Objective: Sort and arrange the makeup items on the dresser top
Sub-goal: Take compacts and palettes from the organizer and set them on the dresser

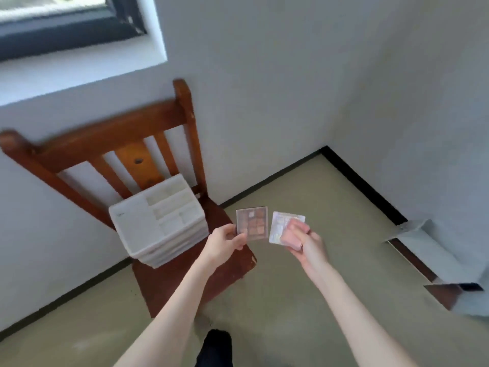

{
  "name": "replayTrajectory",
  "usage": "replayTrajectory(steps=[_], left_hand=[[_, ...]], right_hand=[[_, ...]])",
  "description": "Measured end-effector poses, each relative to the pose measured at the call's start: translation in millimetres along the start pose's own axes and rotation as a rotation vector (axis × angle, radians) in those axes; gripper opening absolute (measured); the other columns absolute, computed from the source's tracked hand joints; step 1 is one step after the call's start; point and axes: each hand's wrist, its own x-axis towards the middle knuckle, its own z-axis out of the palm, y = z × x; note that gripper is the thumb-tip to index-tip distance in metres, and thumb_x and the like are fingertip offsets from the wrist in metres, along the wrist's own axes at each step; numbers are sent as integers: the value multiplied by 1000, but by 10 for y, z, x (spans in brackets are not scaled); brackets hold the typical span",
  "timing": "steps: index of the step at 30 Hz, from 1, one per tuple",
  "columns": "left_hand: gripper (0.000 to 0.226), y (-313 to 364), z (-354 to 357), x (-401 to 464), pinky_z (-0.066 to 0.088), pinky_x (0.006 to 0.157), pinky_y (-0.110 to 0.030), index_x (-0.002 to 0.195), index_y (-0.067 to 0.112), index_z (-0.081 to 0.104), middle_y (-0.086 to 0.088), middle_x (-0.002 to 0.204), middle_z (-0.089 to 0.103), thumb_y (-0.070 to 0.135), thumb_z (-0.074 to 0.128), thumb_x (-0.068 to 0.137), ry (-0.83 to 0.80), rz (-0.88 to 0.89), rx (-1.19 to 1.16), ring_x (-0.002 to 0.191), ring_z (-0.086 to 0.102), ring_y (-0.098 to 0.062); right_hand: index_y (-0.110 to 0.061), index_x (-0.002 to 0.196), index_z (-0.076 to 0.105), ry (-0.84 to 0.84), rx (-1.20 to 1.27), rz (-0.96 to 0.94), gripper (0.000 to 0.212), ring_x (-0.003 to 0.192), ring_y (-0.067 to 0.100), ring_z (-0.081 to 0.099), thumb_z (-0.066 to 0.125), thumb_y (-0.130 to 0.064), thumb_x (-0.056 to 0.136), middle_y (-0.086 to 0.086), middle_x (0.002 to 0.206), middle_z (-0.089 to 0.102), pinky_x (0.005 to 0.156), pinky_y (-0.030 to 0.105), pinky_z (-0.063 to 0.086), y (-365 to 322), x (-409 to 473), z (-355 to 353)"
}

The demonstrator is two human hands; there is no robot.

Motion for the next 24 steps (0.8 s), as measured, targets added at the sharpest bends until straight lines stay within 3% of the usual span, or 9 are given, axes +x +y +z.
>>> replayTrajectory(steps=[6,11,15,18,24], left_hand=[[14,1005,1307,-250,43,64,-27,83,21,67,11,59,58,35,62,85,-110,226,172,68,59,-18],[21,1412,2603,-718,50,76,-34,79,27,65,4,71,66,46,60,70,-274,316,151,79,66,-19],[6,1667,3957,-1199,53,77,-30,83,17,64,-3,78,69,22,63,86,-545,350,165,76,66,-15],[7,1778,4820,-1608,54,71,-22,90,12,63,-5,81,68,18,59,90,-726,363,176,70,65,-10],[20,1768,6208,-2343,53,75,-31,95,8,60,-10,91,67,25,51,94,-1013,297,221,82,65,-24]], right_hand=[[-16,95,61,163,167,-202,8,78,13,61,58,-11,90,1,88,66,66,25,46,-483,-596,-1562],[-12,95,63,381,242,-287,7,80,17,60,60,-13,89,6,90,64,72,28,47,-344,-1270,-2939],[-9,100,64,588,361,-352,15,80,18,61,60,-19,89,7,93,66,68,26,48,-117,-1984,-4150],[-11,101,64,705,555,-377,15,83,16,63,58,-21,91,4,93,68,69,26,48,126,-2486,-4819],[-16,93,63,850,1076,-451,10,77,13,57,53,-15,92,1,84,65,68,26,44,570,-3298,-5772]])
